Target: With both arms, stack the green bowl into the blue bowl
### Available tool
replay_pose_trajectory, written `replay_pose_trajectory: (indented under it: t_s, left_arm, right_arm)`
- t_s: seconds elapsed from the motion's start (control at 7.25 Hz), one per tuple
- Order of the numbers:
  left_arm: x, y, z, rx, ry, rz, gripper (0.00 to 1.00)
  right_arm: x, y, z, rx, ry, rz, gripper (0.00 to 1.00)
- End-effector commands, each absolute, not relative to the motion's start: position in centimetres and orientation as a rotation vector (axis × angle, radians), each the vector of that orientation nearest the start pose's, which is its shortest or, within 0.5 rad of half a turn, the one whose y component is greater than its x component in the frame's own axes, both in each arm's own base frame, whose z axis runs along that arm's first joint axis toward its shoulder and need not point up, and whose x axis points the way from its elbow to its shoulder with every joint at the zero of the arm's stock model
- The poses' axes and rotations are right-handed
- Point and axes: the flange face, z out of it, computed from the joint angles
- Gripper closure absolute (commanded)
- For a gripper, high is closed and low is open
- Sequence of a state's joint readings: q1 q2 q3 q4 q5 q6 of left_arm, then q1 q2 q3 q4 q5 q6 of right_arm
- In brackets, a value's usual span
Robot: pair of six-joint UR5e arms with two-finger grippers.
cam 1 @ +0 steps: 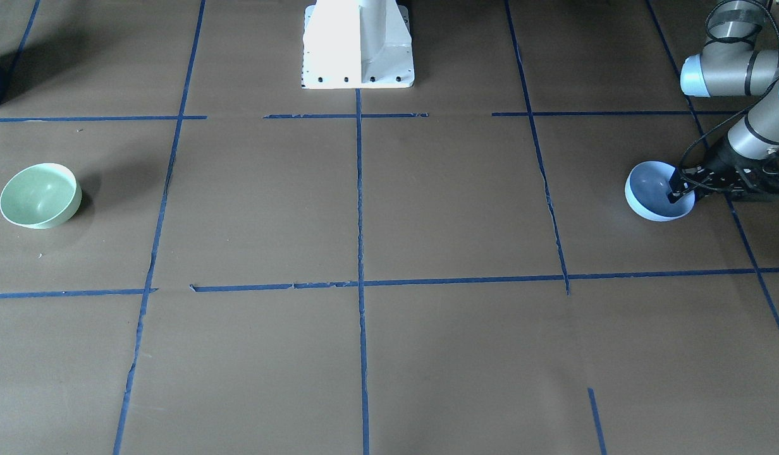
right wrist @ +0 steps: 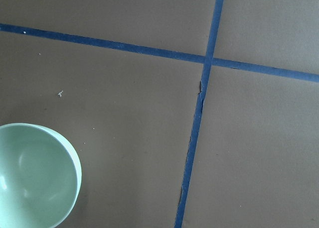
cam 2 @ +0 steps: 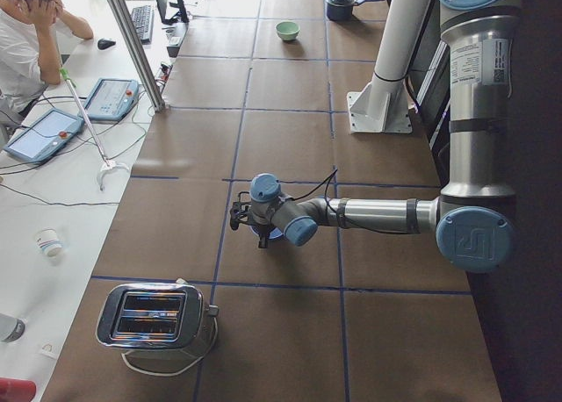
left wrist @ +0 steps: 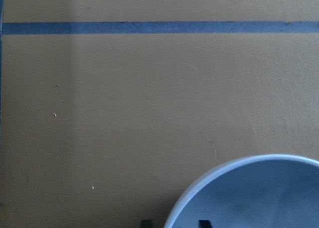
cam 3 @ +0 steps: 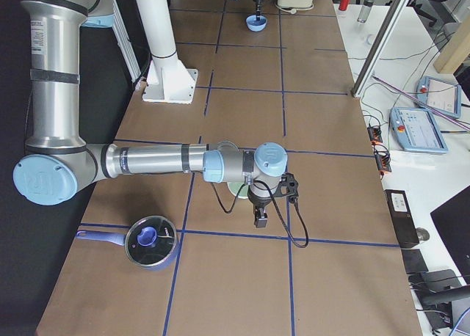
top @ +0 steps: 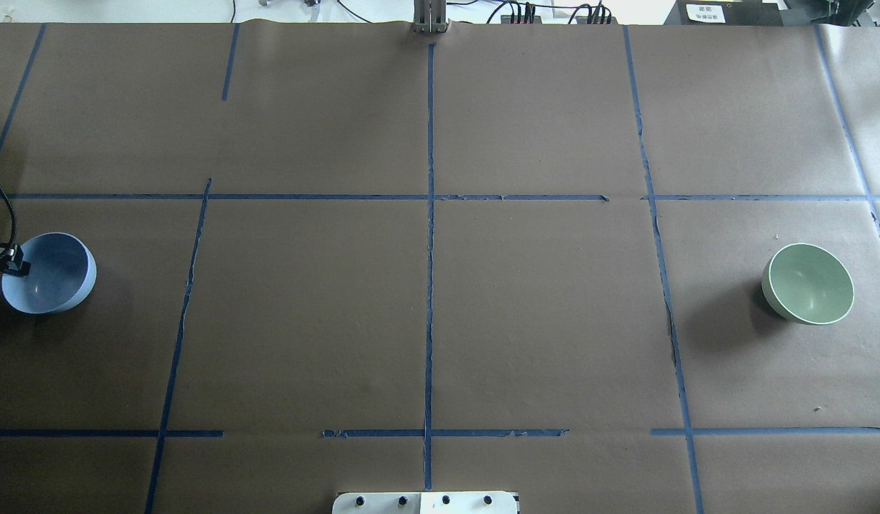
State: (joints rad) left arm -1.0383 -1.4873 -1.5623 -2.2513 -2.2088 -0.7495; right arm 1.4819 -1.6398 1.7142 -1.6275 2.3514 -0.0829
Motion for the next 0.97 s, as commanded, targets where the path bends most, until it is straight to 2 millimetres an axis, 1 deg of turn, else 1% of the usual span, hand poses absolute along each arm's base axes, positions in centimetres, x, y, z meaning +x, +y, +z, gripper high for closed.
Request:
replay_pose_trajectory:
  t_s: [0.0,0.14,0.28,0.41,0.55,0.69,0.83]
  left_arm:
    - [19.5,-47.6,56.7,0.076,0.869,-0.052,1.0]
    - [21.1,-50.1,48.9,0.047,0.878,-0.144,1.0]
    - [24.6,-51.8,41.5,0.024,0.909,-0.184,1.0]
    - [32.7,-50.9,35.8,-0.01,0.936,-0.186,1.0]
    - [41.8,-49.0,30.3,-0.041,0.949,-0.23,1.0]
    - [49.8,-48.5,24.4,-0.069,0.971,-0.271,1.0]
    - [55.8,-49.0,20.0,-0.068,0.97,-0.318,1.0]
  right_arm:
    - [2.2,-46.7,62.6,0.015,-0.782,-0.17,0.0]
    - [2.1,-46.7,62.6,0.014,-0.782,-0.172,0.0]
    - [2.1,-46.7,62.6,0.014,-0.782,-0.172,0.0]
    - [2.1,-46.6,62.8,0.01,-0.782,-0.17,0.0]
    - [2.1,-46.6,62.7,0.012,-0.782,-0.17,0.0]
    - [2.1,-46.6,62.9,0.009,-0.78,-0.169,0.0]
    - [2.0,-46.6,63.2,0.002,-0.782,-0.17,0.0]
